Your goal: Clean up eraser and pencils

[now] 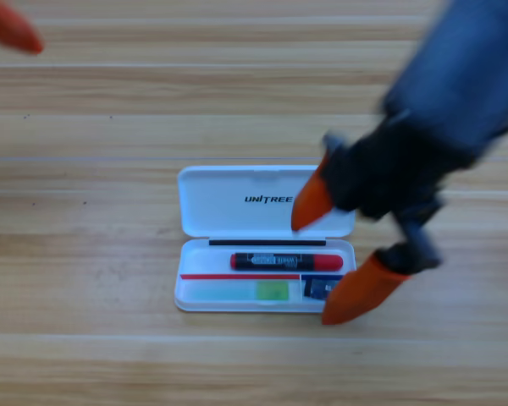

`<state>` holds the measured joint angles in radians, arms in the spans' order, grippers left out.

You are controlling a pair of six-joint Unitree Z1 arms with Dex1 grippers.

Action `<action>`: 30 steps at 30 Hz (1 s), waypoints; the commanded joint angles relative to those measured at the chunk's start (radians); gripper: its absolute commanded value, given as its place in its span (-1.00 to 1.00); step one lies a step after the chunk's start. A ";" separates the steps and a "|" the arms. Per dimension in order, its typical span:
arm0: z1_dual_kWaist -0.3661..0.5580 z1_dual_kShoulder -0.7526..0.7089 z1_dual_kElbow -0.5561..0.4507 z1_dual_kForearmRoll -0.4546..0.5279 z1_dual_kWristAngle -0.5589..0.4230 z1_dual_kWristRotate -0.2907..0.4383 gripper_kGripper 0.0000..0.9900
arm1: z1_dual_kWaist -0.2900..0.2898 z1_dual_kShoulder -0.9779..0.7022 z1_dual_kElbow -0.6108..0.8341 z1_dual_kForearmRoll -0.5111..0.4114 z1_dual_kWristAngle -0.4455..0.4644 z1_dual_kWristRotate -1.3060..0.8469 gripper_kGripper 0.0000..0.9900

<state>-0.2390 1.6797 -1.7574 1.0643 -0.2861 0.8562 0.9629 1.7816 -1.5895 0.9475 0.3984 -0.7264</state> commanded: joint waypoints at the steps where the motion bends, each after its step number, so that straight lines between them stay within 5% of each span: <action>1: 0.015 0.265 -0.163 -0.067 -0.084 -0.060 0.92 | -0.041 -0.284 0.220 -0.202 0.112 0.094 0.85; 9: -0.010 0.578 -0.326 -0.115 -0.197 -0.167 0.47 | -0.041 -0.395 0.339 -0.271 0.194 0.148 0.88; 11: -0.020 0.629 -0.336 -0.119 -0.228 -0.158 0.10 | -0.041 -0.412 0.350 -0.271 0.194 0.148 0.88; 15: -0.057 0.687 -0.333 -0.126 -0.252 -0.059 -1.00 | -0.041 -0.450 0.367 -0.271 0.194 0.154 0.88; 18: -0.082 0.709 -0.309 -0.126 -0.265 -0.006 -1.00 | -0.041 -0.469 0.370 -0.271 0.200 0.159 0.88; 24: -0.108 0.712 -0.192 -0.116 -0.314 -0.046 -1.00 | -0.041 -0.467 0.379 -0.283 0.212 0.162 0.88; 30: -0.148 0.718 -0.148 -0.061 -0.358 0.035 -1.00 | -0.041 -0.453 0.381 -0.302 0.212 0.166 0.88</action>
<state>-0.3377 2.3407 -1.9372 0.9712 -0.6147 0.8521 0.9468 1.3276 -1.2411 0.6693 0.6022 -0.5675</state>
